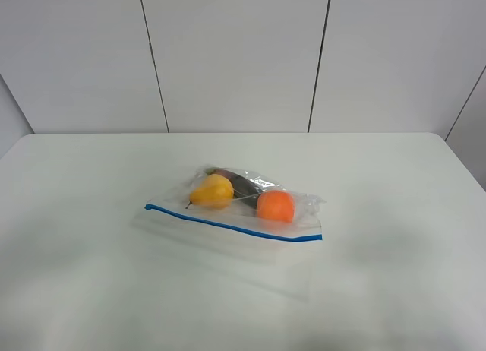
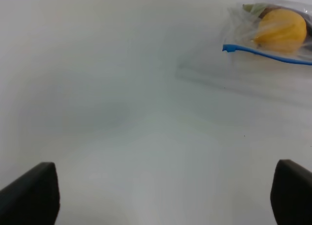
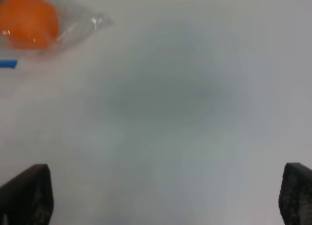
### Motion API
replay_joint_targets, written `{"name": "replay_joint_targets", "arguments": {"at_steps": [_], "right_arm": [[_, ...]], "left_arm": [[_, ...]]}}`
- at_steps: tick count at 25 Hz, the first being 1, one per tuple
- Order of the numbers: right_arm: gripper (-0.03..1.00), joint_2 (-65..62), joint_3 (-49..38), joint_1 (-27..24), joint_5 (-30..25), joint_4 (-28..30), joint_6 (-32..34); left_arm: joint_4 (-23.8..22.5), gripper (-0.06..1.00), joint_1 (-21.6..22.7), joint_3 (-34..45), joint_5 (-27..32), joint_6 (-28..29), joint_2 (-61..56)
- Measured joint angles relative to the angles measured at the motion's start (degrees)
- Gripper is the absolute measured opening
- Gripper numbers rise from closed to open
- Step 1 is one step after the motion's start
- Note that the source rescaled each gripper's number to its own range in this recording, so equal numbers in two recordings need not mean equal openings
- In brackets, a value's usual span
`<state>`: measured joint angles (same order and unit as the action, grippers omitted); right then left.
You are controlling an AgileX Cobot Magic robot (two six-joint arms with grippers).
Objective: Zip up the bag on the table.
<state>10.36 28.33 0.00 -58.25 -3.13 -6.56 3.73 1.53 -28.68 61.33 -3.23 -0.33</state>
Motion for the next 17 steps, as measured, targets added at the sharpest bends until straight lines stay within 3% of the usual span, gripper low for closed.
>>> {"name": "replay_joint_targets", "arguments": {"at_steps": [7,17], "right_arm": [[1.00,-10.30,0.00,0.00,-0.06,0.00,0.02],[1.00,-10.64,0.00,0.00,-0.18,0.00,0.18]], "left_arm": [[0.00,1.00,0.00,0.00,0.00,0.00,0.00],[0.00,1.00,0.00,0.00,0.00,0.00,0.00]]}}
